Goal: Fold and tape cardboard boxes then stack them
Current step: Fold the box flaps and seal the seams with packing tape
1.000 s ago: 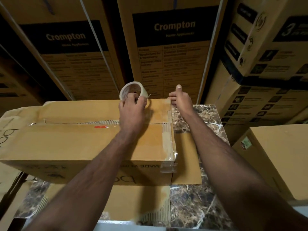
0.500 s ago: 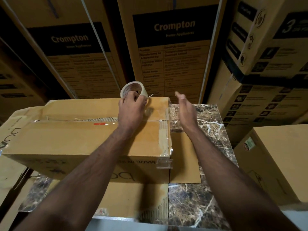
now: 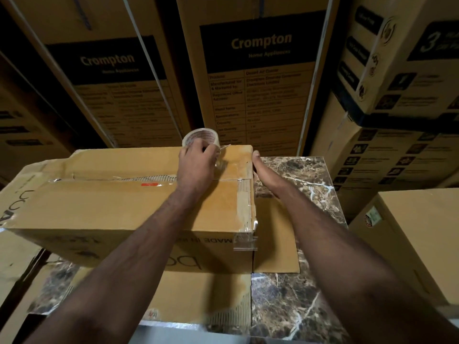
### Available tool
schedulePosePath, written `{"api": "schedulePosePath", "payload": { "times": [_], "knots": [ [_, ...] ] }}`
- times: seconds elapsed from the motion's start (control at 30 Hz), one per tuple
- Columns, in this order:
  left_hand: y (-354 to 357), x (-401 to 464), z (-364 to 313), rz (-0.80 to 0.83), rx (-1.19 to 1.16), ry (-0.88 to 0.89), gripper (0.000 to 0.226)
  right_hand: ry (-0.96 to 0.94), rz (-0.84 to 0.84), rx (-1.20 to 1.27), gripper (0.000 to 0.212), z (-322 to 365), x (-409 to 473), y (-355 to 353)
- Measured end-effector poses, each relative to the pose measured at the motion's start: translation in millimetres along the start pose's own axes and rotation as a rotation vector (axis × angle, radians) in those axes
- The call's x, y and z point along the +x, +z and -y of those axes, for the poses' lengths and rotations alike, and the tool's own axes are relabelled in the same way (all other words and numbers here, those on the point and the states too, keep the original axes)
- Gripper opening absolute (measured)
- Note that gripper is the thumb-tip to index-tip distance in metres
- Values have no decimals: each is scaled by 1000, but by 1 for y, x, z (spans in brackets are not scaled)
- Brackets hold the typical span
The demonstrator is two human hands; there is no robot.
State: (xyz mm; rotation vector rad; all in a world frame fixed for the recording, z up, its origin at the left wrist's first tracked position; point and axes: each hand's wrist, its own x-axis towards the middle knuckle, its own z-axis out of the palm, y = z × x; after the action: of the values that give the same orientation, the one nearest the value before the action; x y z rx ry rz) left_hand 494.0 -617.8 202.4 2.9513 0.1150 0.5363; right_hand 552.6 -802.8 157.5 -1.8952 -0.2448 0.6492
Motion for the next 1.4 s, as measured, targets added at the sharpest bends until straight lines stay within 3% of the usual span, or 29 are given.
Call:
{"api": "schedulePosePath", "payload": {
  "times": [0.07, 0.17, 0.27, 0.37, 0.43, 0.47, 0.57, 0.63, 0.7, 0.9, 0.97, 1.07, 1.17, 1.33, 1.4],
  "knots": [
    [-1, 0, 3, -5, 16, -3, 31, -14, -66, -7, 68, 7, -11, -5],
    [-3, 5, 1, -32, 2, 3, 28, -193, -339, 159, 60, 26, -24, 8],
    [-3, 7, 0, -43, 0, 7, 24, -259, -290, 125, 62, 22, -36, 42],
    [0, 0, -1, -17, -19, 4, 26, -161, -236, 188, 64, -15, -41, 51],
    [-8, -1, -5, -7, -36, 0, 30, -119, -199, 107, 79, -29, -45, 44],
    [-14, 0, -7, -3, -51, -2, 32, -118, -212, 71, 82, -27, -48, 39],
    [-25, -1, -11, 1, -75, -2, 37, -230, -377, 104, 65, 1, -68, 35],
    [-27, -9, -13, 10, -48, 19, 40, -364, -383, 111, 65, 15, -86, 47],
    [-26, -20, -14, 31, -14, 35, 37, -442, -364, -47, 67, 12, -96, 68],
    [-28, -57, -23, 48, 34, 92, 35, -428, -529, 97, 53, -22, -91, 69],
    [-27, -66, -20, 40, 43, 114, 40, -401, -605, 31, 62, -34, -101, 68],
    [-31, -66, -20, -3, 9, 96, 44, -600, -738, -167, 76, -39, -113, 74],
    [-32, -68, -21, 1, -6, 90, 43, -702, -676, -389, 73, -47, -111, 93],
    [-36, -69, -22, -17, -26, 94, 38, -735, -700, -319, 82, -69, -105, 101],
    [-37, -69, -22, -9, -11, 93, 39, -640, -641, -371, 93, -82, -108, 103]
  ]
}}
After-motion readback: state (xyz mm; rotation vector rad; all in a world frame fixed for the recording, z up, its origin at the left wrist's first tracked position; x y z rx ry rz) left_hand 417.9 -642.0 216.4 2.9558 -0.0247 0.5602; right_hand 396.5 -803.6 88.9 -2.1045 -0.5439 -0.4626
